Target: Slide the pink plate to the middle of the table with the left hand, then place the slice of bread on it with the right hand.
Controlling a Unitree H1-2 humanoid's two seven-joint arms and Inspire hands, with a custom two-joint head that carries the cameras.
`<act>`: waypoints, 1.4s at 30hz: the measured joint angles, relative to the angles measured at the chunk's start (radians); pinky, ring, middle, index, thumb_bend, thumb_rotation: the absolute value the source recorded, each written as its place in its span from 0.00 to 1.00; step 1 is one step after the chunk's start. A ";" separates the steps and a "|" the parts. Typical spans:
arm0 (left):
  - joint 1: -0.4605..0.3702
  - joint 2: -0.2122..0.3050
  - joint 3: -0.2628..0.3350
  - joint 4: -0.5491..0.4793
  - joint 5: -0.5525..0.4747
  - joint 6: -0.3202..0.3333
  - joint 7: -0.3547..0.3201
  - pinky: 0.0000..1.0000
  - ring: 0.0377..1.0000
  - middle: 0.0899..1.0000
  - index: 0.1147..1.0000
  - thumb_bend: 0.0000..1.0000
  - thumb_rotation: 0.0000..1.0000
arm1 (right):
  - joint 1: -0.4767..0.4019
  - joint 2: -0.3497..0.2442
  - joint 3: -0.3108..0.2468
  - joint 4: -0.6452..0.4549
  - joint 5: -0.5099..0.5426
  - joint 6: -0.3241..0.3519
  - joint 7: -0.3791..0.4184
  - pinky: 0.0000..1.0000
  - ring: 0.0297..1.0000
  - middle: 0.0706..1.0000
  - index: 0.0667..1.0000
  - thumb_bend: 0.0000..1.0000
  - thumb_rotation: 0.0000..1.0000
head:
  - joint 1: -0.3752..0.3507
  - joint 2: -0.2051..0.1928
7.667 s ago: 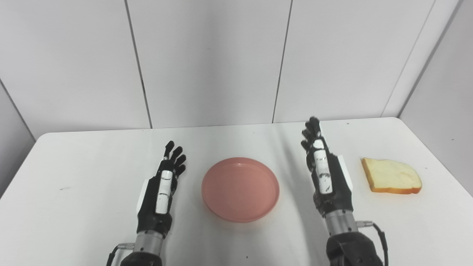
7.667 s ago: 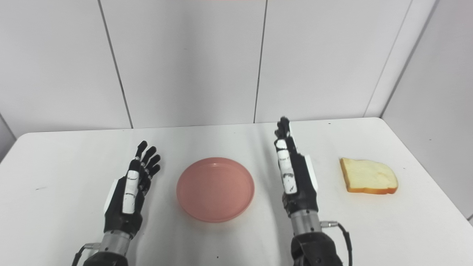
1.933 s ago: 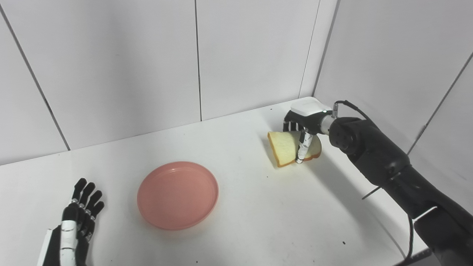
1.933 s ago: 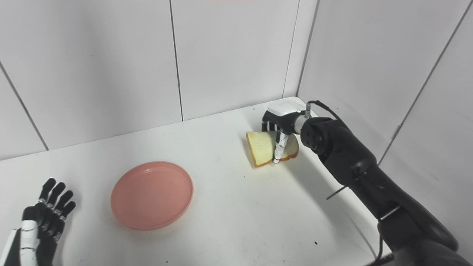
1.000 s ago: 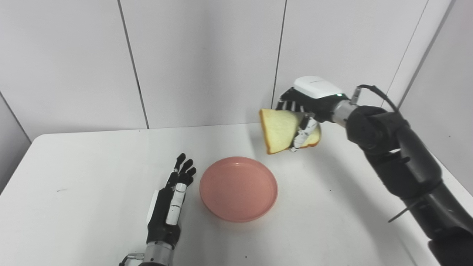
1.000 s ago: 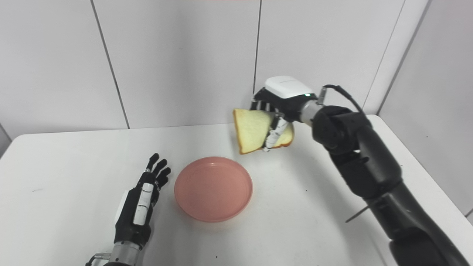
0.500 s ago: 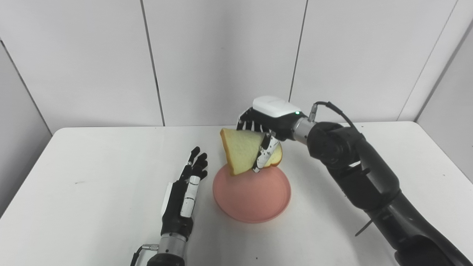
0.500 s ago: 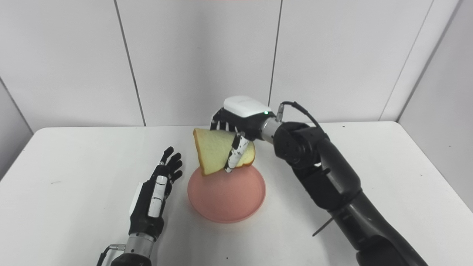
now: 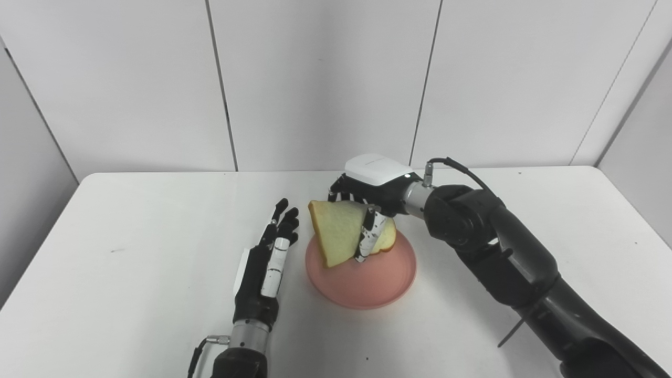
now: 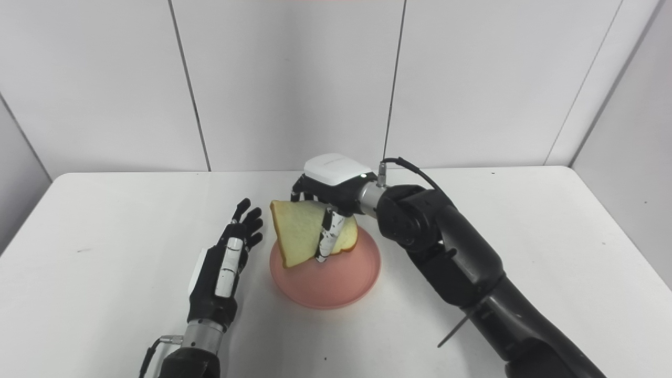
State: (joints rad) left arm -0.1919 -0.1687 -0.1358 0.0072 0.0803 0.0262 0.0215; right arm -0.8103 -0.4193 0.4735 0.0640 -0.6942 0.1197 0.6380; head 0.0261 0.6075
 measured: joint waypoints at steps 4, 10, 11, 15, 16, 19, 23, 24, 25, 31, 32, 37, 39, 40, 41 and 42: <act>0.000 0.000 -0.001 -0.018 0.002 0.002 0.001 0.89 0.91 0.91 0.90 0.74 0.93 | 0.003 -0.002 0.000 0.002 -0.002 -0.002 0.000 0.32 0.34 0.43 0.51 0.51 0.00 | -0.002 0.005; 0.000 0.000 -0.002 -0.021 0.008 0.012 0.002 0.89 0.91 0.91 0.91 0.76 0.92 | 0.009 -0.004 0.000 0.019 -0.007 -0.019 -0.002 0.29 0.33 0.42 0.52 0.51 0.00 | -0.002 0.011; 0.000 0.000 -0.002 -0.021 0.008 0.013 0.002 0.89 0.91 0.91 0.91 0.76 0.92 | 0.012 -0.004 0.001 0.022 -0.011 -0.019 -0.002 0.28 0.33 0.42 0.52 0.51 0.00 | -0.002 0.011; 0.000 0.000 -0.002 -0.021 0.007 0.013 0.002 0.90 0.92 0.91 0.91 0.76 0.92 | 0.021 -0.009 0.003 0.043 -0.025 -0.020 -0.003 0.31 0.34 0.43 0.51 0.51 0.00 | -0.002 0.009; 0.000 0.000 -0.001 -0.022 0.007 0.014 0.002 0.90 0.92 0.91 0.91 0.76 0.92 | 0.021 -0.009 0.005 0.052 -0.027 -0.021 -0.003 0.38 0.37 0.43 0.50 0.52 0.00 | -0.002 0.011; 0.000 -0.001 -0.001 -0.027 0.005 0.017 0.002 0.90 0.92 0.92 0.91 0.75 0.91 | 0.021 -0.011 0.017 0.089 -0.055 -0.022 -0.003 0.53 0.45 0.45 0.45 0.52 0.00 | -0.002 0.014; 0.000 -0.002 -0.002 -0.027 -0.004 0.017 0.002 0.90 0.92 0.92 0.91 0.76 0.91 | 0.022 -0.010 0.027 0.107 -0.071 -0.033 -0.017 0.33 0.37 0.45 0.48 0.52 0.00 | -0.002 0.015; 0.000 -0.002 -0.002 -0.027 -0.004 0.017 0.002 0.90 0.92 0.91 0.91 0.76 0.91 | 0.022 -0.010 0.030 0.110 -0.072 -0.040 -0.021 0.31 0.36 0.44 0.49 0.52 0.00 | -0.002 0.015; 0.000 -0.002 -0.002 -0.027 -0.004 0.017 0.002 0.90 0.91 0.91 0.90 0.77 0.90 | 0.022 -0.010 0.033 0.117 -0.074 -0.052 -0.023 0.27 0.34 0.43 0.50 0.51 0.00 | -0.002 0.017; 0.000 -0.001 -0.002 -0.028 -0.014 0.017 0.001 0.90 0.92 0.91 0.91 0.78 0.91 | 0.022 -0.005 0.045 0.144 -0.082 -0.072 -0.027 0.27 0.33 0.42 0.52 0.51 0.00 | -0.002 0.018; 0.000 -0.001 -0.002 -0.028 -0.014 0.017 0.001 0.89 0.91 0.91 0.90 0.77 0.91 | 0.022 -0.005 0.045 0.144 -0.082 -0.072 -0.027 0.28 0.33 0.42 0.52 0.51 0.00 | -0.002 0.018; 0.000 0.002 -0.003 -0.028 -0.013 0.017 0.000 0.90 0.92 0.92 0.92 0.78 0.92 | 0.023 0.003 0.044 0.144 -0.082 -0.072 -0.027 0.33 0.35 0.44 0.54 0.51 0.00 | -0.005 0.018; 0.000 0.004 -0.003 -0.028 -0.014 0.017 0.000 0.90 0.92 0.92 0.91 0.78 0.91 | 0.024 0.006 0.043 0.142 -0.085 -0.072 -0.027 0.39 0.46 0.41 0.51 0.52 0.00 | -0.005 0.017; 0.000 0.004 -0.003 -0.028 -0.014 0.017 0.000 0.90 0.92 0.92 0.91 0.78 0.91 | 0.025 0.006 0.043 0.138 -0.087 -0.072 -0.027 0.40 0.47 0.41 0.51 0.52 0.00 | -0.005 0.017; 0.000 0.004 -0.003 -0.028 -0.014 0.017 0.000 0.89 0.92 0.92 0.91 0.78 0.91 | 0.026 0.007 0.042 0.133 -0.087 -0.072 -0.027 0.41 0.49 0.42 0.50 0.52 0.00 | -0.005 0.018; 0.000 0.004 -0.003 -0.028 -0.014 0.017 0.000 0.89 0.91 0.92 0.91 0.78 0.92 | 0.028 0.007 0.040 0.126 -0.086 -0.073 -0.027 0.44 0.52 0.52 0.60 0.70 0.07 | -0.005 0.018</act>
State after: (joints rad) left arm -0.1920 -0.1650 -0.1390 -0.0206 0.0667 0.0434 0.0216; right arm -0.7822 -0.4124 0.5139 0.1898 -0.7807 0.0469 0.6107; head 0.0215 0.6259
